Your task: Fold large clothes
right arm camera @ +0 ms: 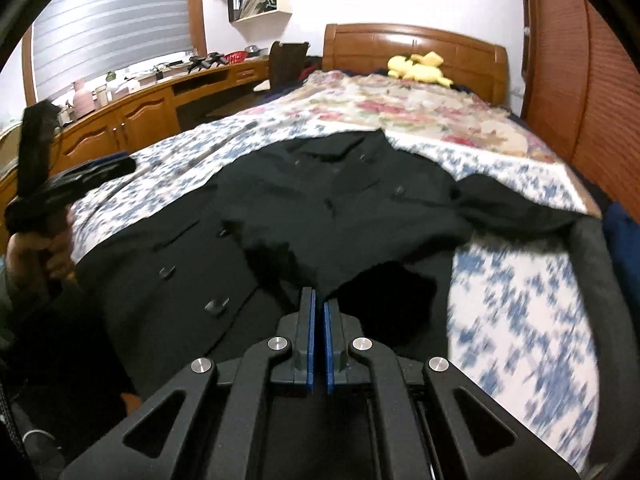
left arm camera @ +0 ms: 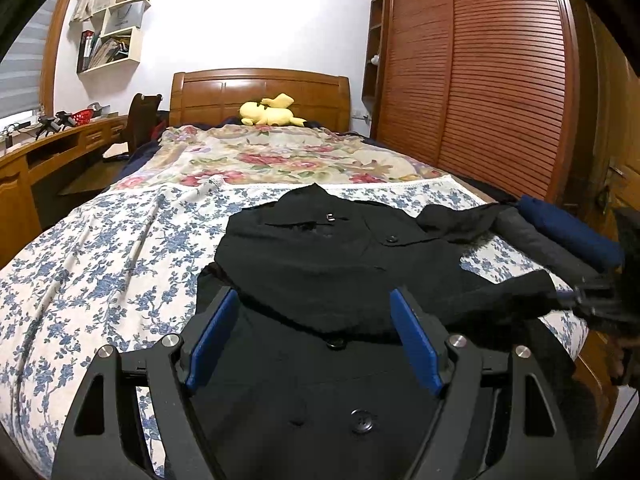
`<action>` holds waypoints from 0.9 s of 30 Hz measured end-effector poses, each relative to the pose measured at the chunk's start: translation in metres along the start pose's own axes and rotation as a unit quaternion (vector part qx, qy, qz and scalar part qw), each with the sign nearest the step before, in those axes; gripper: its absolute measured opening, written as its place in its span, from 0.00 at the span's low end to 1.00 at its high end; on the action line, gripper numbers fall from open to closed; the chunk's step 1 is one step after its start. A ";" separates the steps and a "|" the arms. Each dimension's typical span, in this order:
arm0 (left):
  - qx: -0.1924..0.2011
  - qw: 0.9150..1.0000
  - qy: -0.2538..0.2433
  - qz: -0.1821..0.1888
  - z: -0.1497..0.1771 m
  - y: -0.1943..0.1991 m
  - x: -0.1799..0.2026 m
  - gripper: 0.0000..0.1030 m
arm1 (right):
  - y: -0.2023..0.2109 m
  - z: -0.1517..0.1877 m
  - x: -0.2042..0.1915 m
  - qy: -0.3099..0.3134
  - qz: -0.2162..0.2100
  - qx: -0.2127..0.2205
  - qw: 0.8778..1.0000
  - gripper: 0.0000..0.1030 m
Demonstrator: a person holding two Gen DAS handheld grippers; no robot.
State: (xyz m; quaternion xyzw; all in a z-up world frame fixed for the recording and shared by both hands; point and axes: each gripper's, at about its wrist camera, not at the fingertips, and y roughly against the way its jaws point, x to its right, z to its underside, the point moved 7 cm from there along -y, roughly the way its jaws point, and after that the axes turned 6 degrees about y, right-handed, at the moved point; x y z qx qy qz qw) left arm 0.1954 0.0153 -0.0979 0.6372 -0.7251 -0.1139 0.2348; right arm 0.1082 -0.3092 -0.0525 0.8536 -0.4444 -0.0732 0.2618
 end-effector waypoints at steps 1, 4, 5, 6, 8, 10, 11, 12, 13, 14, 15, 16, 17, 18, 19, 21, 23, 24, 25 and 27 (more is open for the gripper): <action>-0.001 1.000 -0.001 0.001 0.000 -0.001 0.001 0.77 | 0.002 0.006 -0.004 -0.002 -0.004 -0.005 1.000 0.03; 0.002 1.000 -0.004 0.007 0.001 -0.002 0.006 0.77 | 0.007 0.017 -0.015 -0.009 -0.012 -0.017 1.000 0.03; 0.003 1.000 -0.006 0.009 0.001 -0.001 0.007 0.77 | 0.003 0.016 -0.014 -0.013 -0.015 -0.021 1.000 0.03; 0.003 1.000 -0.008 0.011 0.001 -0.002 0.009 0.76 | 0.002 0.022 -0.017 -0.020 -0.019 -0.026 0.999 0.03; 0.006 1.000 -0.014 0.014 0.003 -0.003 0.014 0.77 | -0.003 0.025 -0.021 -0.030 -0.024 -0.037 0.999 0.03; 0.009 1.000 -0.022 0.015 0.003 -0.004 0.018 0.77 | -0.008 0.027 -0.026 -0.032 -0.024 -0.050 0.998 0.03; 0.008 0.999 -0.027 0.018 0.004 -0.004 0.021 0.77 | -0.010 0.027 -0.028 -0.032 -0.023 -0.055 0.998 0.03; 0.007 0.999 -0.029 0.020 0.005 -0.004 0.022 0.78 | -0.011 0.031 -0.031 -0.032 -0.022 -0.061 0.997 0.03; 0.006 0.999 -0.032 0.021 0.005 -0.005 0.025 0.79 | -0.015 0.031 -0.031 -0.030 -0.023 -0.065 0.997 0.04; 0.006 0.999 -0.036 0.022 0.006 -0.005 0.027 0.80 | -0.011 0.029 -0.034 -0.027 -0.023 -0.067 0.997 0.04; 0.005 0.999 -0.038 0.023 0.007 -0.005 0.029 0.81 | -0.009 0.028 -0.035 -0.023 -0.021 -0.068 0.997 0.05; 0.003 0.999 -0.040 0.026 0.008 -0.005 0.031 0.84 | -0.005 0.026 -0.036 -0.020 -0.017 -0.068 0.997 0.06; 0.003 0.999 -0.040 0.030 0.008 -0.004 0.032 0.86 | -0.001 0.023 -0.035 -0.018 -0.016 -0.067 0.997 0.06; 0.001 0.999 -0.040 0.034 0.009 -0.004 0.033 0.88 | 0.003 0.021 -0.035 -0.016 -0.015 -0.064 0.998 0.07; 0.001 0.999 -0.039 0.037 0.009 -0.003 0.035 0.90 | 0.009 0.018 -0.034 -0.015 -0.014 -0.060 0.998 0.10; -0.001 0.998 -0.038 0.042 0.009 -0.003 0.037 0.90 | 0.018 0.012 -0.033 -0.013 -0.007 -0.050 0.999 0.17; 0.001 0.998 -0.039 0.040 0.009 -0.003 0.037 0.90 | 0.026 0.006 -0.030 -0.012 -0.001 -0.037 0.999 0.24; 0.001 0.998 -0.040 0.040 0.009 -0.002 0.037 0.90 | 0.030 0.003 -0.029 -0.012 0.001 -0.029 0.999 0.28; 0.001 0.998 -0.040 0.040 0.008 -0.003 0.038 0.90 | 0.033 -0.001 -0.027 -0.012 0.002 -0.022 1.000 0.31; 0.001 0.998 -0.042 0.038 0.008 -0.002 0.039 0.90 | 0.039 -0.010 -0.024 -0.010 0.008 -0.008 1.000 0.34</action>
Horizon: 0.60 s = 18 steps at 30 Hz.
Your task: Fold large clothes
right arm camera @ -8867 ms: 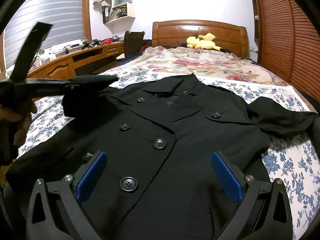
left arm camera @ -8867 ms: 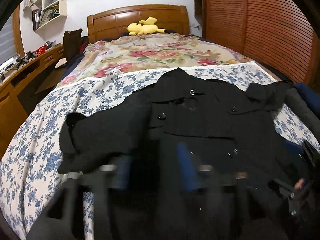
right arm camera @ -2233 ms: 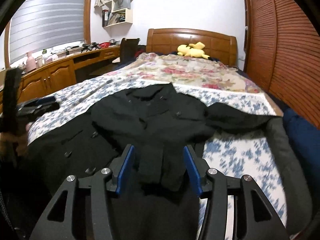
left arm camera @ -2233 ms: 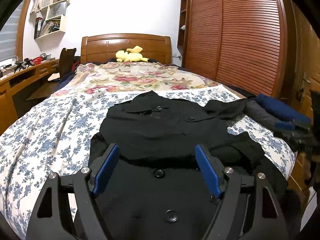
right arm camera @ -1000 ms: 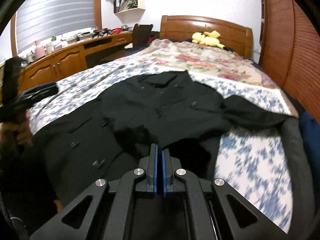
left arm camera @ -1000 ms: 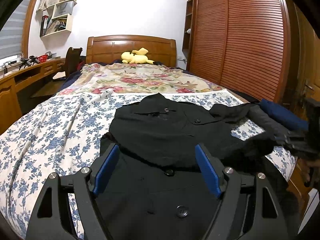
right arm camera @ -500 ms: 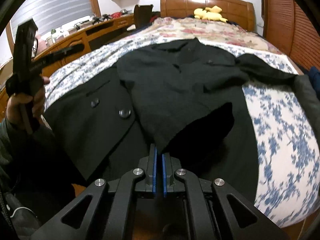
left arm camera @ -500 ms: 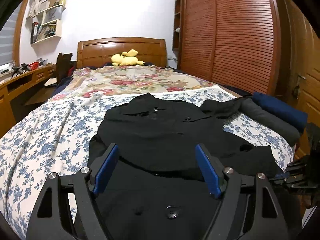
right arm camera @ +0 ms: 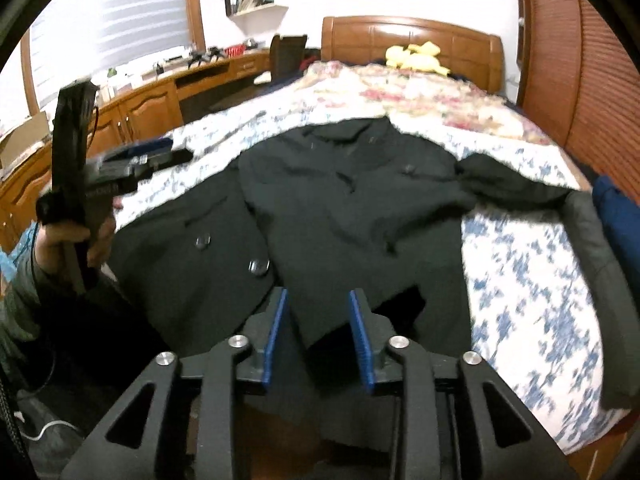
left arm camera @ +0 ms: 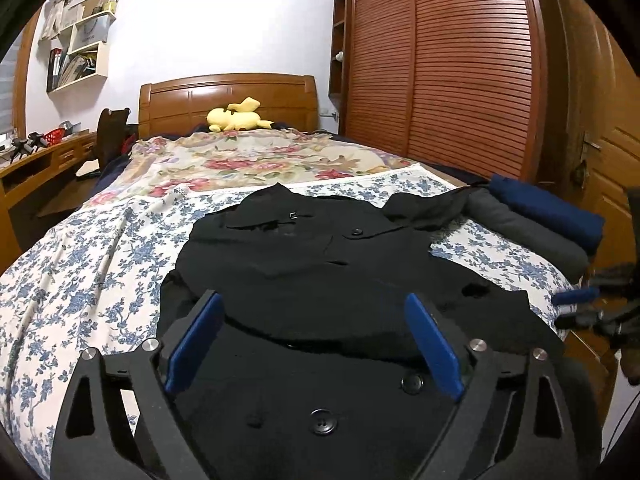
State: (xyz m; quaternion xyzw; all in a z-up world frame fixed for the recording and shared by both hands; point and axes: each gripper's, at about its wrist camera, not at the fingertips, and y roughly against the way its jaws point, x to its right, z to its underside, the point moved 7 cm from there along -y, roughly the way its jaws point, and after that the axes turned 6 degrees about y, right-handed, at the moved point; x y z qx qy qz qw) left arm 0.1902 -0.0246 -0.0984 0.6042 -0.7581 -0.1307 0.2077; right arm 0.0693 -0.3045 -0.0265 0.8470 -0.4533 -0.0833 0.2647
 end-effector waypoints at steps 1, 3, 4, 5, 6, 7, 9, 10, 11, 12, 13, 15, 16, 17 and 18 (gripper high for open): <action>0.001 1.000 -0.003 -0.001 0.000 0.001 0.001 0.90 | -0.001 -0.003 0.003 0.001 0.004 0.005 1.000 0.34; 0.002 1.000 -0.009 -0.002 0.000 0.001 0.003 0.90 | -0.003 -0.010 0.010 0.003 0.011 0.012 1.000 0.34; 0.001 1.000 -0.011 -0.001 0.001 0.001 0.004 0.90 | -0.007 -0.011 0.013 0.002 0.013 0.014 1.000 0.35; 0.000 1.000 -0.013 0.001 0.001 0.001 0.005 0.90 | -0.011 -0.013 0.015 0.000 0.014 0.014 1.000 0.35; -0.002 1.000 -0.015 0.004 0.002 0.001 0.007 0.90 | -0.016 -0.014 0.017 -0.002 0.014 0.014 1.000 0.35; -0.003 1.000 -0.016 0.006 0.003 0.000 0.008 0.90 | -0.023 -0.014 0.018 -0.003 0.012 0.011 1.000 0.35; -0.004 1.000 -0.020 0.009 0.004 0.001 0.011 0.90 | -0.040 -0.009 0.020 -0.006 0.011 0.000 1.000 0.35; -0.005 1.000 -0.021 0.009 0.004 0.000 0.012 0.90 | -0.048 -0.008 0.020 -0.008 0.011 -0.007 1.000 0.35; -0.007 1.000 -0.022 0.009 0.004 0.000 0.013 0.90 | -0.057 -0.005 0.021 -0.011 0.009 -0.016 1.000 0.35; -0.011 1.000 -0.022 0.009 0.005 -0.001 0.014 0.90 | -0.065 -0.001 0.023 -0.014 0.008 -0.026 1.000 0.35; -0.014 1.000 -0.023 0.009 0.005 -0.002 0.016 0.90 | -0.075 0.005 0.025 -0.018 0.008 -0.038 0.999 0.35; -0.019 1.000 -0.022 0.007 0.004 -0.004 0.018 0.90 | -0.089 0.018 0.028 -0.026 0.005 -0.061 0.998 0.35; -0.021 1.000 -0.021 0.007 0.003 -0.004 0.020 0.90 | -0.096 0.026 0.028 -0.029 0.001 -0.073 0.997 0.35; -0.023 0.999 -0.021 0.007 0.002 -0.004 0.021 0.90 | -0.102 0.034 0.028 -0.031 -0.002 -0.080 0.996 0.35; -0.023 0.999 -0.022 0.007 0.001 -0.004 0.022 0.90 | -0.104 0.038 0.028 -0.031 -0.003 -0.079 0.996 0.35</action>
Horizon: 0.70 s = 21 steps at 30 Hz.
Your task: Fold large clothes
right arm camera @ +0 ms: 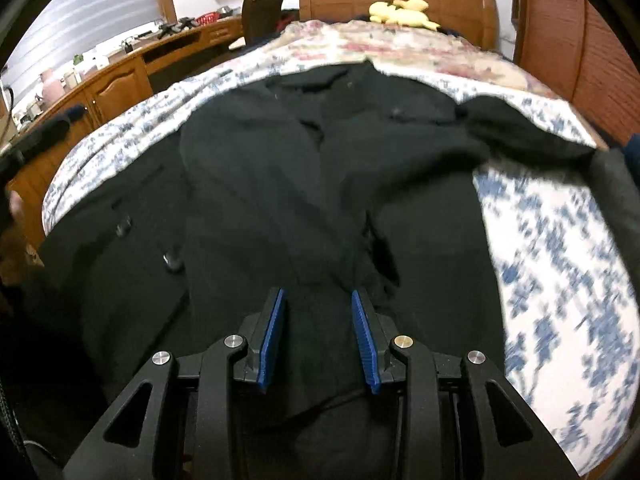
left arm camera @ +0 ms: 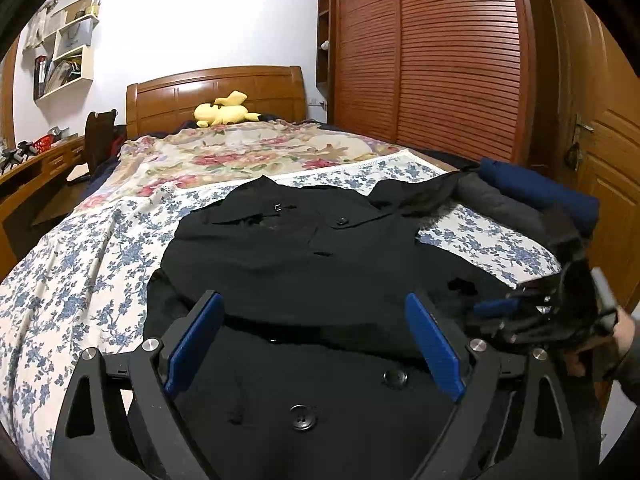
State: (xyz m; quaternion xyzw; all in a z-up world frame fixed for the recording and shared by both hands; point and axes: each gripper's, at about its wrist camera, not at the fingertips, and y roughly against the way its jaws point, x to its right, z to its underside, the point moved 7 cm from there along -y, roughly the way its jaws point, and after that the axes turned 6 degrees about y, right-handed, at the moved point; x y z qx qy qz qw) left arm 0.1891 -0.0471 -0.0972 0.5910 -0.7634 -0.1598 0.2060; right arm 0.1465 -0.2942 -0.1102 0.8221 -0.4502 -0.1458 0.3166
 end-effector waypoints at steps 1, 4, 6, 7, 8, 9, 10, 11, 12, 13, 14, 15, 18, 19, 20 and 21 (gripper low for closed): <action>0.000 1.000 -0.001 0.000 -0.002 0.000 0.001 0.90 | -0.001 0.002 -0.001 0.001 -0.001 0.005 1.000 0.35; 0.001 1.000 -0.005 -0.002 -0.009 -0.002 0.006 0.90 | 0.000 0.002 0.000 -0.004 -0.009 0.014 1.000 0.35; 0.001 1.000 -0.007 -0.008 -0.011 -0.007 0.006 0.90 | 0.000 0.003 0.000 -0.006 -0.014 0.016 1.000 0.35; -0.002 1.000 -0.006 -0.009 -0.011 -0.012 0.006 0.90 | 0.000 0.004 0.001 -0.006 -0.015 0.018 1.000 0.35; -0.003 1.000 -0.003 -0.009 -0.012 -0.017 0.005 0.90 | 0.002 0.003 0.003 -0.004 -0.016 0.019 1.000 0.35; -0.005 1.000 0.002 -0.007 -0.013 -0.022 0.004 0.90 | 0.002 0.004 0.003 -0.003 -0.017 0.020 1.000 0.36; -0.007 1.000 0.005 -0.005 -0.014 -0.027 0.002 0.90 | 0.005 0.005 0.003 -0.003 -0.019 0.021 1.000 0.36; -0.009 1.000 0.008 -0.004 -0.015 -0.032 0.001 0.90 | 0.007 0.003 0.003 -0.003 -0.021 0.022 1.000 0.36; -0.010 1.000 0.010 -0.005 -0.016 -0.041 -0.001 0.90 | 0.008 0.004 0.003 -0.004 -0.023 0.023 0.999 0.37; -0.011 1.000 0.010 -0.006 -0.017 -0.046 -0.001 0.90 | 0.009 0.004 0.004 -0.004 -0.026 0.024 0.999 0.38; -0.013 1.000 0.009 -0.006 -0.017 -0.054 -0.002 0.90 | 0.008 0.004 0.004 -0.005 -0.028 0.025 0.999 0.38; -0.015 1.000 0.009 -0.003 -0.016 -0.062 -0.003 0.90 | 0.009 0.004 0.004 -0.005 -0.029 0.025 0.999 0.38; -0.020 1.000 0.010 -0.002 -0.013 -0.081 -0.006 0.90 | 0.009 0.004 0.003 -0.006 -0.026 0.026 0.999 0.39; -0.023 1.000 0.012 -0.002 -0.011 -0.088 -0.007 0.90 | 0.009 0.004 0.002 -0.005 -0.024 0.026 0.999 0.39; -0.025 1.000 0.015 0.000 -0.008 -0.093 -0.009 0.90 | 0.009 0.004 0.001 -0.004 -0.022 0.026 0.999 0.39; -0.028 0.999 0.017 0.001 -0.005 -0.099 -0.011 0.90 | 0.009 0.003 0.001 -0.004 -0.020 0.026 0.999 0.39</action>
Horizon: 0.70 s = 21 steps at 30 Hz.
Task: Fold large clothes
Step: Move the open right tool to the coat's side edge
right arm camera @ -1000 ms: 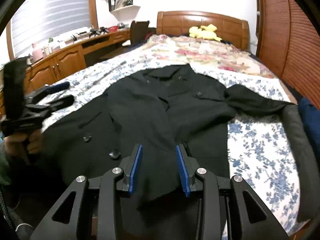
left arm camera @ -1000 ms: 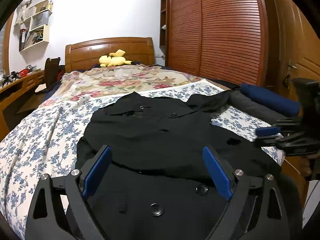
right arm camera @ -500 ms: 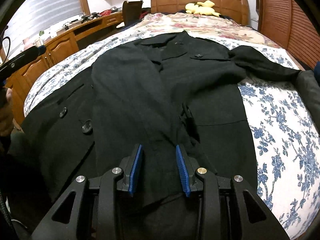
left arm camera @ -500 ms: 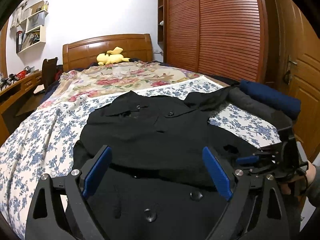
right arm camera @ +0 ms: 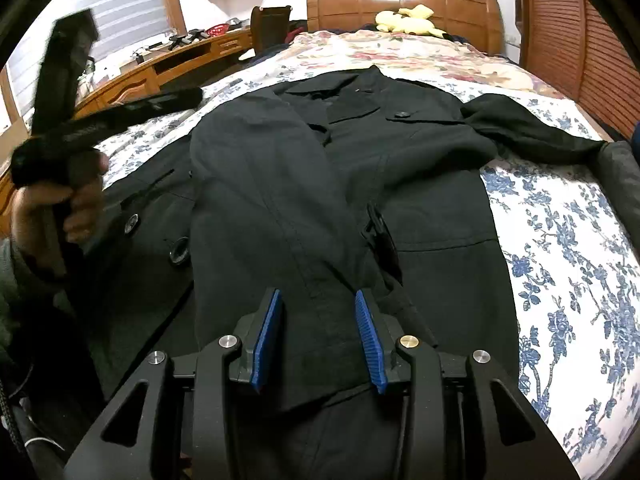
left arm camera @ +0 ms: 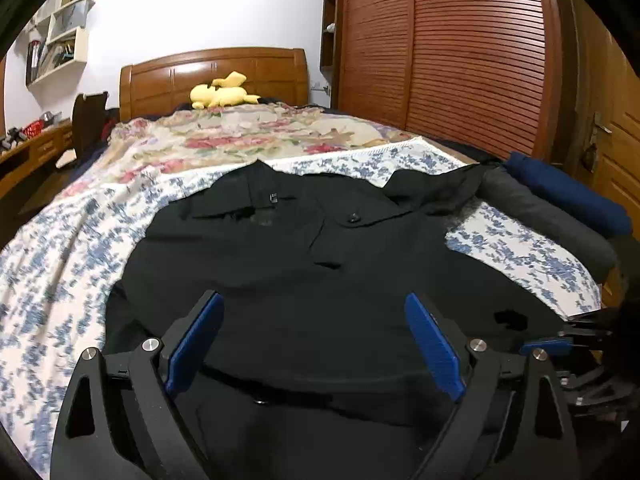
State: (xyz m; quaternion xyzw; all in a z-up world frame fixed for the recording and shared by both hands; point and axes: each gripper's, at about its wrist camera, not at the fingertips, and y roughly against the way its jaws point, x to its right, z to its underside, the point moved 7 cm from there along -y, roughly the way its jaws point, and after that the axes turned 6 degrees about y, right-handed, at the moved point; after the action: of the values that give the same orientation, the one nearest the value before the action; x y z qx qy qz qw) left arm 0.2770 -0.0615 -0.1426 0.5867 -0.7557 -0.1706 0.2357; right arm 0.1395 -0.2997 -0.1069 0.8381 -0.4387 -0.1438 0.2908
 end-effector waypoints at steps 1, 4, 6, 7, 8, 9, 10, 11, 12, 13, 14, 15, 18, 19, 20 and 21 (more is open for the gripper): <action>-0.005 1.000 0.001 -0.002 0.004 -0.006 -0.002 0.90 | 0.000 0.000 0.000 0.000 0.002 -0.001 1.000 0.39; -0.018 1.000 0.002 0.007 0.013 -0.015 -0.003 0.90 | 0.001 -0.002 0.000 -0.002 0.005 0.000 1.000 0.39; -0.023 1.000 0.005 0.017 0.016 -0.017 -0.002 0.90 | 0.005 -0.005 0.003 -0.014 0.010 0.008 1.000 0.39; -0.023 0.999 0.007 0.021 0.016 -0.017 -0.002 0.90 | 0.007 -0.006 0.004 -0.019 0.011 0.011 1.000 0.39; -0.024 0.999 0.008 0.025 0.016 -0.017 -0.002 0.90 | 0.009 -0.008 0.006 -0.023 0.013 0.015 1.000 0.39; -0.024 0.999 0.009 0.029 0.017 -0.017 -0.002 0.90 | 0.012 -0.011 0.008 -0.026 0.016 0.019 0.999 0.39; -0.024 0.999 0.010 0.031 0.017 -0.017 -0.002 0.90 | 0.016 -0.015 0.010 -0.027 0.020 0.026 0.999 0.39; -0.025 0.999 0.010 0.032 0.017 -0.018 -0.002 0.90 | 0.020 -0.020 0.013 -0.027 0.025 0.032 0.999 0.39; -0.025 0.999 0.010 0.034 0.017 -0.018 -0.001 0.90 | 0.023 -0.025 0.016 -0.027 0.031 0.037 0.998 0.39; -0.026 0.999 0.010 0.034 0.018 -0.019 -0.001 0.90 | 0.027 -0.030 0.020 -0.025 0.040 0.044 0.998 0.39; -0.026 0.999 0.008 0.034 0.018 -0.019 0.000 0.90 | 0.030 -0.036 0.025 -0.023 0.047 0.050 0.997 0.40; -0.026 0.999 0.007 0.034 0.018 -0.019 0.000 0.90 | 0.032 -0.042 0.031 -0.021 0.054 0.055 0.997 0.43; -0.025 0.999 0.005 0.033 0.019 -0.019 0.001 0.90 | 0.030 -0.056 0.052 -0.022 0.078 0.059 0.995 0.46; -0.024 0.999 0.006 0.032 0.019 -0.019 0.000 0.90 | 0.028 -0.060 0.059 -0.023 0.083 0.059 0.995 0.46; -0.024 0.999 0.007 0.031 0.019 -0.019 0.000 0.90 | 0.026 -0.065 0.068 -0.026 0.094 0.060 0.993 0.46; -0.024 0.999 0.009 0.031 0.019 -0.019 -0.001 0.90 | 0.023 -0.068 0.075 -0.028 0.103 0.061 0.992 0.46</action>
State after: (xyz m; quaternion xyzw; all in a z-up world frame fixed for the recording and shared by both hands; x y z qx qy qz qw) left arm 0.2818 -0.0657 -0.1684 0.5587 -0.7670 -0.1763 0.2617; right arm 0.2011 -0.3469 -0.0379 0.8001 -0.5386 -0.1094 0.2403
